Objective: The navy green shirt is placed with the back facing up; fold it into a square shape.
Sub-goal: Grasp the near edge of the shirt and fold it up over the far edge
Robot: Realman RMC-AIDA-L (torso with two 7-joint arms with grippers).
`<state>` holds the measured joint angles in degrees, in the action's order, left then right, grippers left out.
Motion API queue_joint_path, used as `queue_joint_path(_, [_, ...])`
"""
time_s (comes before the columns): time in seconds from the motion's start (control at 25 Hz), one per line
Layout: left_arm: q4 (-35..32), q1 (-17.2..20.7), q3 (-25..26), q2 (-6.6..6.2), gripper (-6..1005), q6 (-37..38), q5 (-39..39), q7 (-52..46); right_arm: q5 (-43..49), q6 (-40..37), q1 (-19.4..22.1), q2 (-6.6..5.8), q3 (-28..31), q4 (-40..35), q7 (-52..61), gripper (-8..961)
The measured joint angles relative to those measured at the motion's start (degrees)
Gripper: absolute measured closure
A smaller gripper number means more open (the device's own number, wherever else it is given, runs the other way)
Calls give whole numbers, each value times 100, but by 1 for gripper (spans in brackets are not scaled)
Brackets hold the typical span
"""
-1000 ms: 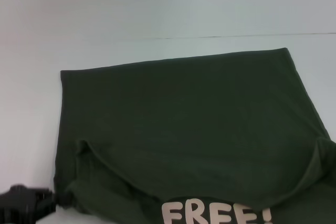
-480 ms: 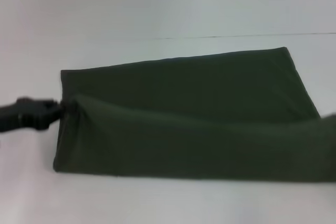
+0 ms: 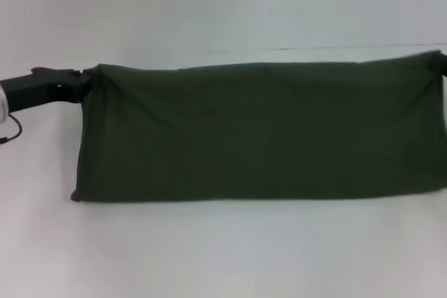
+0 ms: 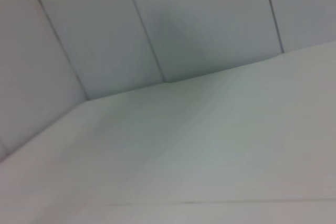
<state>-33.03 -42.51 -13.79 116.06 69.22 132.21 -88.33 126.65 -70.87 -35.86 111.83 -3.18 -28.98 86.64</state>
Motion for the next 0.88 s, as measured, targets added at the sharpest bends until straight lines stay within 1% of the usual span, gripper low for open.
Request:
queue_joint_path(0.08, [57,-53,-35,48,966,-389,-2,33,0,403,-216,22,-96,117,-25,928])
queue_joint_path(0.16, [114,-86,-76,102,967,-705,-3,74,0,836,-416,81,-203,220,-60,928])
queue_joint_path(0.32, [138,-97,-123,220,966,-1167,-78,154,-141,1405,-628,158,-279,505,-343,929])
queue_joint_path(0.6, [227,-102,-283,310,959,-1661,-221,249,-661,1949,-694,198,-467,955,-886,928])
queue_joint_path(0.76, [238,-104,-290,365,953,-1809,-232,304,-746,2073,-697,237,-493,1009,-1041,928])
queue_joint_path(0.88, [242,-94,-288,382,948,-1942,-302,306,-791,2117,-698,240,-493,1029,-1087,929])
